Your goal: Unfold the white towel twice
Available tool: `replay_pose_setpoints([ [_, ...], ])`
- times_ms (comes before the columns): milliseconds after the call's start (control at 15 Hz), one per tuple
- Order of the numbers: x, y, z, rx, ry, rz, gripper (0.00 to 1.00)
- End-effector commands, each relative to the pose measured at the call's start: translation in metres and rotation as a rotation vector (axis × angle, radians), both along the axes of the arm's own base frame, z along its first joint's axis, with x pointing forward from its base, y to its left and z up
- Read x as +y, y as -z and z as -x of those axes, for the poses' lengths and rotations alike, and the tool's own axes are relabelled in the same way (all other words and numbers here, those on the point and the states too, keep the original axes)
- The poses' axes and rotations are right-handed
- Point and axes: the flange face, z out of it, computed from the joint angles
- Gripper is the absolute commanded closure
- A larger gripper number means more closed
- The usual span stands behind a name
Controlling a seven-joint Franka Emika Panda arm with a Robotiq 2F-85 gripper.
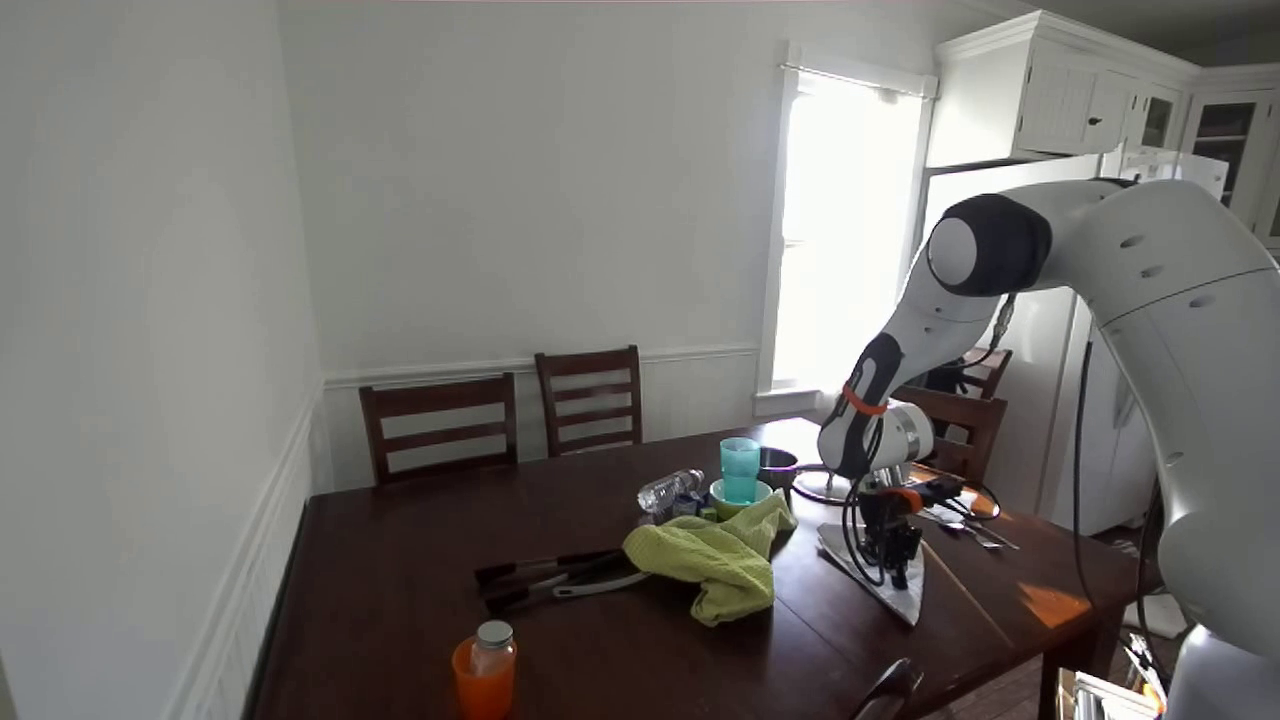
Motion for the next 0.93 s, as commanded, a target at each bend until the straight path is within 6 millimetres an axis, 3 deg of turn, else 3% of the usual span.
replay_pose_setpoints([
  [0, 0.008, -0.014, -0.001, -0.007, 0.035, -0.019, 1.0],
  [200, -0.005, -0.035, 0.0, -0.048, 0.061, 0.01, 1.0],
  [467, -0.041, -0.074, 0.009, -0.106, 0.122, 0.078, 1.0],
  [533, -0.05, -0.083, 0.01, -0.12, 0.137, 0.09, 0.78],
  [800, -0.079, -0.107, 0.002, -0.153, 0.184, 0.155, 0.53],
  [867, -0.069, -0.099, 0.006, -0.138, 0.138, 0.142, 0.71],
])
